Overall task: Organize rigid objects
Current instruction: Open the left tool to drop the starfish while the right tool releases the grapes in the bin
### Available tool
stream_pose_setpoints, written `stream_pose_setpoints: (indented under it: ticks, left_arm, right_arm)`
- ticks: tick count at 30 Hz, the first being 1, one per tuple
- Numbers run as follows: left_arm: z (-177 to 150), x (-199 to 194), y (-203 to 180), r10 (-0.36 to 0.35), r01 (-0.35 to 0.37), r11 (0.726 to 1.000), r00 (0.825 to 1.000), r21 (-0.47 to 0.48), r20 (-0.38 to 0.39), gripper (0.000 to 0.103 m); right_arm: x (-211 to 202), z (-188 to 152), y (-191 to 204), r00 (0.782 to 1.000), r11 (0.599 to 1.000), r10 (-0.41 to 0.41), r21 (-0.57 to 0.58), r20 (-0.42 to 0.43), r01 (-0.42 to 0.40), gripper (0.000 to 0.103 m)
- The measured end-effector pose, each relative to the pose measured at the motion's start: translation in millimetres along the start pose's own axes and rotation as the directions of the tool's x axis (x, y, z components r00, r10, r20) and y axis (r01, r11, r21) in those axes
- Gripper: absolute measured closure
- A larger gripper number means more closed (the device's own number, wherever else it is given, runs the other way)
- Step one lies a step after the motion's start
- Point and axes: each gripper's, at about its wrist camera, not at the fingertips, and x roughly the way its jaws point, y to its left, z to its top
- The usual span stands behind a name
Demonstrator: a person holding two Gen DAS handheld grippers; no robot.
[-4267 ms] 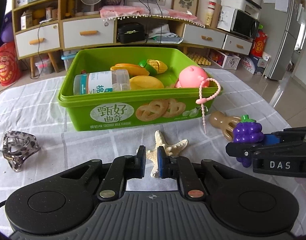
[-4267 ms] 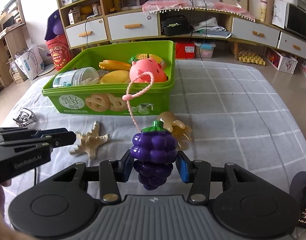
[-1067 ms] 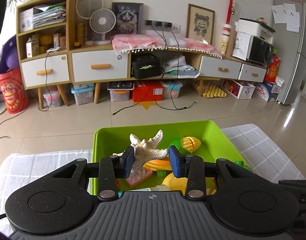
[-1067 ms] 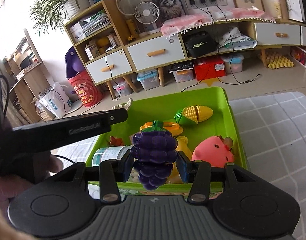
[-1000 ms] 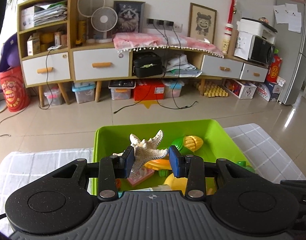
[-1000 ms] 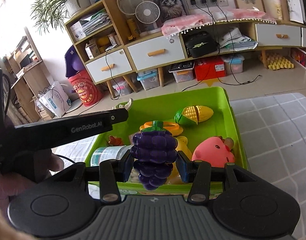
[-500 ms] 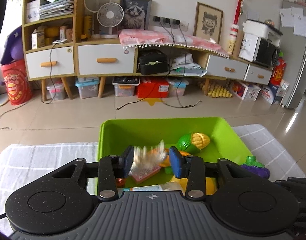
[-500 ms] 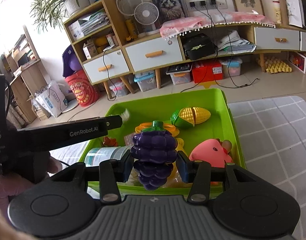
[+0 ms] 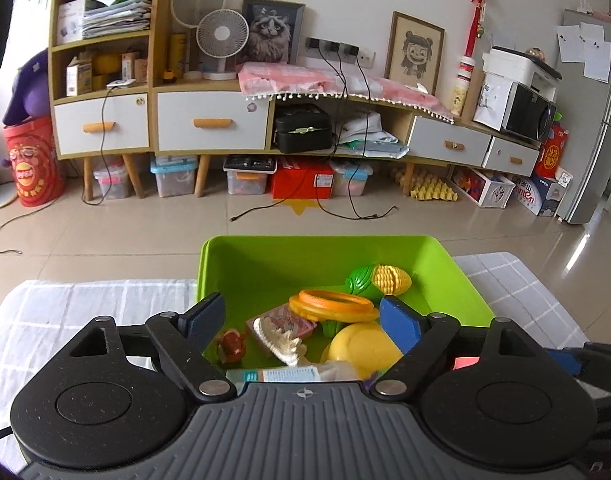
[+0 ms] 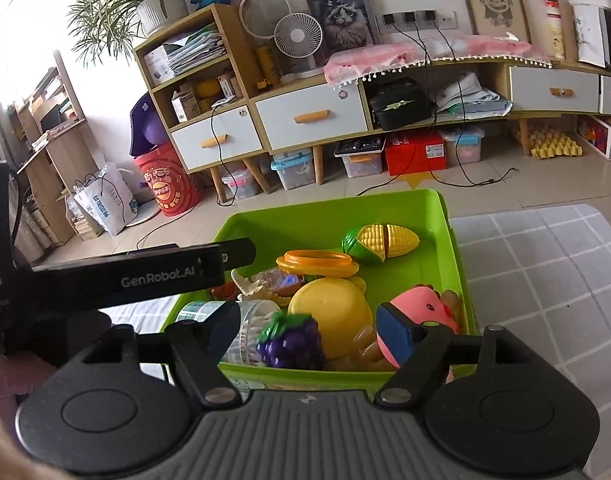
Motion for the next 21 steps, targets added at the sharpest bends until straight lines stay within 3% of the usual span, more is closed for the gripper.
stream_pose_setpoints:
  ticks: [21]
  left_arm:
    - [-33.1, -50.9, 9.6, -0.002, 0.001, 0.999, 1.0, -0.042, -0.012, 0.003]
  right_arm:
    - [-42.0, -20.0, -6.0, 0.998, 1.0, 0.009, 0.006, -0.054, -0.008, 0.043]
